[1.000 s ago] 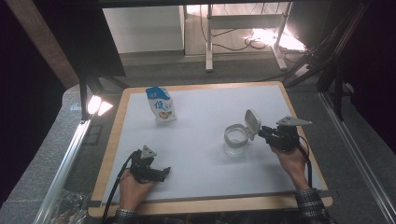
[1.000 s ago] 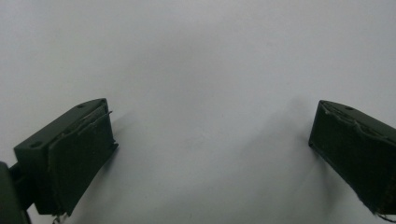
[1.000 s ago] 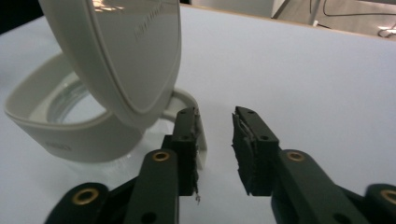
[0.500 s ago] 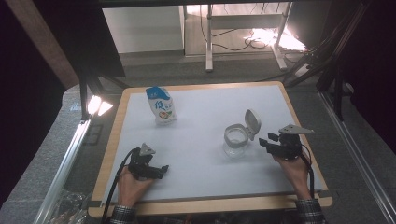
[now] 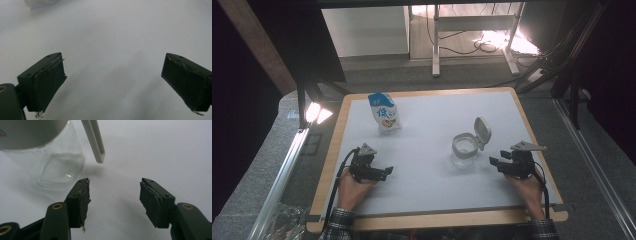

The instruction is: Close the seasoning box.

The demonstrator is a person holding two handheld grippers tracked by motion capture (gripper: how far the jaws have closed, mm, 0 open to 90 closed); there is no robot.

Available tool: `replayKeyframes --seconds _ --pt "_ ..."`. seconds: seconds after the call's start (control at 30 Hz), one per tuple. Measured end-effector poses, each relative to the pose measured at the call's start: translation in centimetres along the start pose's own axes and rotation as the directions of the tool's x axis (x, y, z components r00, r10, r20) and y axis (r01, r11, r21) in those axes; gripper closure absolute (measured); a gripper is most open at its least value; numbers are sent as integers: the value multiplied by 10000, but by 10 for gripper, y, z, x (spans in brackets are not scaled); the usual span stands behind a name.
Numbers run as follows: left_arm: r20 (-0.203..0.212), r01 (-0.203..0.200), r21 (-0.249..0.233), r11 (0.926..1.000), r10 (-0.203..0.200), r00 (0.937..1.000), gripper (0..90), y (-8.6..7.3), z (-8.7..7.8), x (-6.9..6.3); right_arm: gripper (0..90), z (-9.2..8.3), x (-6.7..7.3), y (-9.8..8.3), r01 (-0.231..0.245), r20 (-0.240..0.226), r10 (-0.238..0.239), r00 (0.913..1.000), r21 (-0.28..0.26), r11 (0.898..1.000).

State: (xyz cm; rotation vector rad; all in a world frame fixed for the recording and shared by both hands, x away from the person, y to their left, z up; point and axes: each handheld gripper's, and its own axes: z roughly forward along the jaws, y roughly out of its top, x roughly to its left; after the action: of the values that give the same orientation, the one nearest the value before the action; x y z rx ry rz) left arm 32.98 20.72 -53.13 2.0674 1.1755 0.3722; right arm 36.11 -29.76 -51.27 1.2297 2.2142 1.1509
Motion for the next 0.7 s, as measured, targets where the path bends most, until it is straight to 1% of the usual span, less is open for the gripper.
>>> replayKeyframes --seconds 0.07,0.13,0.23,0.27,0.3,0.33,0.4,0.47,0.57,0.63,0.7 --pt "-127 -49 90 9999 50 9999 40 4 -1 4 395 3 0 -2 77 55 -78 10000 179 9998" --pt "-149 -5 41 10000 6 9999 36 7 -2 8 378 5 1 -3 131 123 -135 9998 362 9993" --pt "79 161 -96 9998 -160 9998 36 12 -3 14 361 8 1 -5 180 178 -191 9997 606 9980" --pt "104 76 -55 10000 -75 9999 34 15 -2 16 360 9 1 -5 142 158 -153 9998 683 9976" --pt "130 91 -56 9999 -90 9999 26 17 -2 17 360 10 0 -6 100 126 -110 9999 740 9972" --pt "116 63 -50 10000 -62 9999 21 19 -1 18 359 10 0 -7 77 142 -88 9999 730 9973" --pt "57 -126 83 9999 125 9999 21 23 1 20 350 10 -2 -8 -24 154 14 9999 679 9977" --pt "-35 -278 140 9995 279 9996 22 27 1 21 349 10 -2 -9 13 114 -21 9999 646 9979" --pt "-125 -423 56 9991 423 9990 28 34 -1 24 344 10 -2 -10 72 109 -78 9999 575 9983" --pt "-178 -442 2 9990 441 9989 31 38 -2 26 332 10 -2 -10 137 77 -142 9999 580 9982" --pt "-134 -391 -127 9992 389 9992 37 42 -2 29 317 11 -1 -11 222 62 -226 9997 615 9979"
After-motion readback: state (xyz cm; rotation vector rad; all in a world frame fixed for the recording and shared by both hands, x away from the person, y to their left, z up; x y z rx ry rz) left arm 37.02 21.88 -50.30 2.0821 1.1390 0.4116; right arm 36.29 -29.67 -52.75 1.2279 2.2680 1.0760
